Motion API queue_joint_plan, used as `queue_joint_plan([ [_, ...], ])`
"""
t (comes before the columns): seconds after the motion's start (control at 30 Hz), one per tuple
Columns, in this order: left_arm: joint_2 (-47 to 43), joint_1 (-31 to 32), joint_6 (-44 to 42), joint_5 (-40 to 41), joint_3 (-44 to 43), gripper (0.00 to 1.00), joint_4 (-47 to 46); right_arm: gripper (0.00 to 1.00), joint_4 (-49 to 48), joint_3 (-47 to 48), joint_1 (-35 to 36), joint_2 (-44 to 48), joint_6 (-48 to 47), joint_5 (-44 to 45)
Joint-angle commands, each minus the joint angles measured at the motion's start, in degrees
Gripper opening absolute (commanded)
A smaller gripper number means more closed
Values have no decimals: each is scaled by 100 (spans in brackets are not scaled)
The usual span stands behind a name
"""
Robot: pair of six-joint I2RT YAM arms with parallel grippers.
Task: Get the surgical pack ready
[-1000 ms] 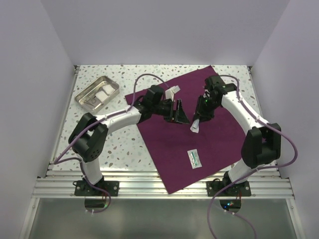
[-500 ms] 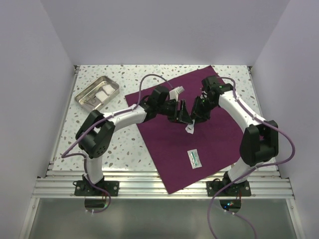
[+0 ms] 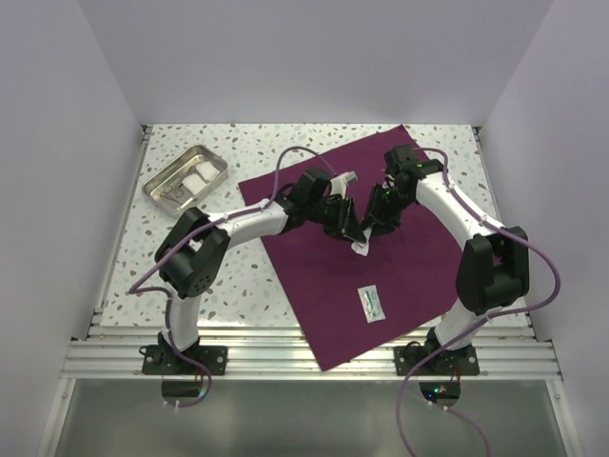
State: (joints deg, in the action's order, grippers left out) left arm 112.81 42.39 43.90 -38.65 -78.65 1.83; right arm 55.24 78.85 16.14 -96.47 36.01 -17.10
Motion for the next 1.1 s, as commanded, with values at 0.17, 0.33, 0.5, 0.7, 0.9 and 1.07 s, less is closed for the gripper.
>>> queue_joint_plan([
  [0.17, -5, -99, -127, 7, -256, 15, 107, 47, 135, 359, 73, -74, -102, -232],
  [0.33, -206, -433, -224, -20, -10, 11, 169, 65, 426, 824, -119, -215, -375, 23],
  [0.5, -514, -1311, -513, -28, 368, 9, 441, 73, 532, 1062, -603, -189, -735, -56],
  [0.7, -691, -2883, -1365, 297, 79, 9, 1398, 74, 233, 546, -665, -154, -876, -433],
  [0.9, -322, -4597, -1938, 719, -818, 10, 2164, 75, 57, 228, -630, -144, -903, -469],
  [1.07, 328, -5565, -1806, 640, -1327, 11, 2103, 75, -13, 105, -577, -180, -911, -522],
])
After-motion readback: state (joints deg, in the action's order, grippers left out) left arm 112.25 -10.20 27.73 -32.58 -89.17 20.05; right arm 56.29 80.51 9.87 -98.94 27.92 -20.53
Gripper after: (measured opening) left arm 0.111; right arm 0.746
